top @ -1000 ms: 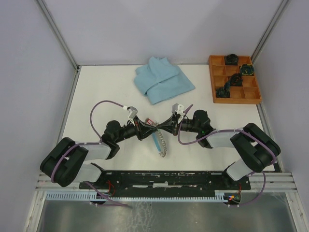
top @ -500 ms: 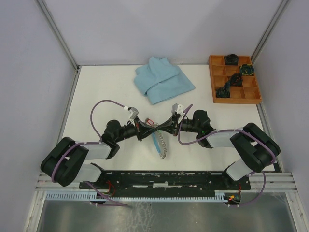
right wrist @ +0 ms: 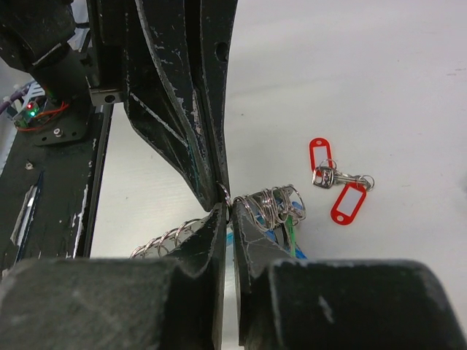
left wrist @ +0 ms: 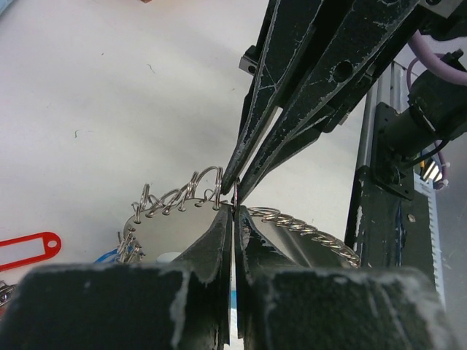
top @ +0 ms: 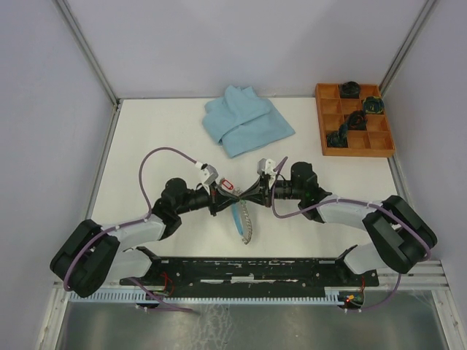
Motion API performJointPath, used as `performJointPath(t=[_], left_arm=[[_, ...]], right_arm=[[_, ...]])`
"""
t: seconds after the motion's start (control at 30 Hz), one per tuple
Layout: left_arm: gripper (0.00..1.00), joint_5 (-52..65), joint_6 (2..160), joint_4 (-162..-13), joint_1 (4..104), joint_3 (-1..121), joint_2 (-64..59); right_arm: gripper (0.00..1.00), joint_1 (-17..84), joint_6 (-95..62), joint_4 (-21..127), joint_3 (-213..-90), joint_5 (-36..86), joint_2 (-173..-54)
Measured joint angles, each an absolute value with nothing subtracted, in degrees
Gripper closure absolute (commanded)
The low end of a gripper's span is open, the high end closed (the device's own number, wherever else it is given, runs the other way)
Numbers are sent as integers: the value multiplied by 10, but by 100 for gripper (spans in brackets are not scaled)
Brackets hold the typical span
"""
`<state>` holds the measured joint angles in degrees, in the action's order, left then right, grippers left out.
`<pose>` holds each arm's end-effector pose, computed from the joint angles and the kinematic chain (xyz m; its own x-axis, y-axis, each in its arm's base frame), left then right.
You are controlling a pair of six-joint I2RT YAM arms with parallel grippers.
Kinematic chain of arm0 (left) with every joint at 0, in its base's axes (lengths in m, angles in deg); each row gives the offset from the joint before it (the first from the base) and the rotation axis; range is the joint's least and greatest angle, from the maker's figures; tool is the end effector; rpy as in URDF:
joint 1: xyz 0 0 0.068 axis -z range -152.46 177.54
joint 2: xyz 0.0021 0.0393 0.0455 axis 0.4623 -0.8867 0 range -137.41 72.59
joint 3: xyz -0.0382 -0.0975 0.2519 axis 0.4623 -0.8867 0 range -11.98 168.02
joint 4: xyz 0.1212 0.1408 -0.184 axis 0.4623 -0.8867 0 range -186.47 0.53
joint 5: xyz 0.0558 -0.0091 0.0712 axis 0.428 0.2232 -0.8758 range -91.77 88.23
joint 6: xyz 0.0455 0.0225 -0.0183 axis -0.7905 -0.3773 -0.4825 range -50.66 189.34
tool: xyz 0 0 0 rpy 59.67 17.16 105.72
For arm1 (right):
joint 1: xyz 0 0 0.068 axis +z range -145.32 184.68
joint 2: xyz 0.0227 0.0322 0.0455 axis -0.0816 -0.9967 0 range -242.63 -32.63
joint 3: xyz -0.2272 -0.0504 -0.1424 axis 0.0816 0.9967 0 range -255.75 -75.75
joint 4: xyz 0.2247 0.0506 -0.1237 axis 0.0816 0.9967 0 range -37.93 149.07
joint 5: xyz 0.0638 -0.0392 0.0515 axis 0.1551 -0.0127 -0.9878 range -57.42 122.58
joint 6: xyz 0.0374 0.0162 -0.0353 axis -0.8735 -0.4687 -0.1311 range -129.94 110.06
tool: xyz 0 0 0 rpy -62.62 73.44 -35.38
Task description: Put the keys on the keyring
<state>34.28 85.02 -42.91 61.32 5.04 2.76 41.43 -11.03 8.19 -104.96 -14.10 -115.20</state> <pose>0.1772 -0.1437 0.1912 -0.3400 -0.0355 -0.9397 0.8765 0.3501 -0.3303 0.2066 0.1867 0.1983 -0.1506 -0.0963 -0.9839 -0.9828 0.1222 0.1385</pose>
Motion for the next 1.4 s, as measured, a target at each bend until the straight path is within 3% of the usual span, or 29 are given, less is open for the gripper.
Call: performJointPath(t=[0.6,1.4], left_arm=[[97,323,757,-568,644,97,50],[97,312,721,-645,665,131,47]], right_arm=[[78,414,10,342,-1124,-164,-1119],[80,415,59,406,-1134,-164,-1101]])
